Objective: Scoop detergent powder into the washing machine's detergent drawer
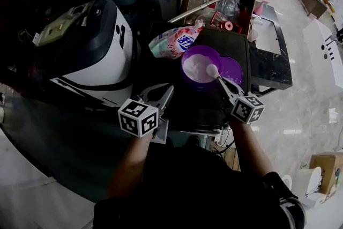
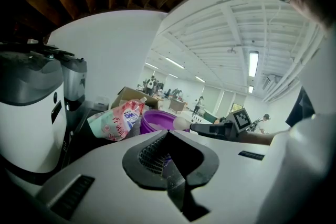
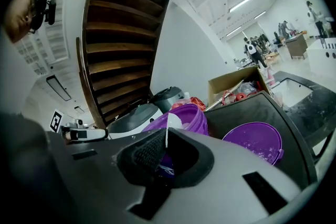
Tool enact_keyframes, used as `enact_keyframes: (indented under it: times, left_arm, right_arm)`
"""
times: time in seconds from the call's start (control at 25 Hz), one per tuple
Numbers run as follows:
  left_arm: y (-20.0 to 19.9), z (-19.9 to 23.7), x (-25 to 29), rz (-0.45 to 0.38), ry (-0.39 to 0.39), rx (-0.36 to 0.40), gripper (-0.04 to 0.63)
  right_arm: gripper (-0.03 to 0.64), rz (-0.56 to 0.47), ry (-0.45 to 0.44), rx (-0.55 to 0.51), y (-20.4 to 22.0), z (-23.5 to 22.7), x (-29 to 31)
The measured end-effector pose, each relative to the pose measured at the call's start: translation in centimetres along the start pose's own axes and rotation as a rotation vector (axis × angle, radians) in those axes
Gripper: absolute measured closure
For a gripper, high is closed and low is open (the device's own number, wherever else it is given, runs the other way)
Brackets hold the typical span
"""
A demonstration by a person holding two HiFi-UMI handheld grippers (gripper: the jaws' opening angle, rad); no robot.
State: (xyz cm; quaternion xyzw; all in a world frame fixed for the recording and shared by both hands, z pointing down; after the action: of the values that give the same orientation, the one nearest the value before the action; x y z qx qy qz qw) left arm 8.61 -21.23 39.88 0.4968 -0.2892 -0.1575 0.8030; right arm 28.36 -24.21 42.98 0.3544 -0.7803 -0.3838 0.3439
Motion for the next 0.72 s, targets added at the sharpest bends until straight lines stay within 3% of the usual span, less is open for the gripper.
enact_keyframes:
  times: [0.4, 0.72]
  left_arm:
    - [1.5, 1.9, -1.9, -0.008, -0.028, -0.042, 0.588]
    - [0.4, 1.6, -1.7, -0.028, -0.024, -0.028, 0.588]
  right_arm:
    - [0.595, 0.022, 0.030, -0.040, -0.4, 0.4, -0.1]
    - [0.595, 0.090, 0.060, -0.160, -0.5, 0.1, -0.1]
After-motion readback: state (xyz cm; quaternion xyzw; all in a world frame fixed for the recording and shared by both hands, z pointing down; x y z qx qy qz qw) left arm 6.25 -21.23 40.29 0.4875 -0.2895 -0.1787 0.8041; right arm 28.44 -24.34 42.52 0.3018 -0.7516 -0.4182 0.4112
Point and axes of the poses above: the fingertips, and each gripper's own axes: x forward along the fingers, z to its left, y out of its underside, the point moved 2 cm from there along -x, backward along the fingers, and after that the axes turned 6 degrees about y, right-handed, at the moved point
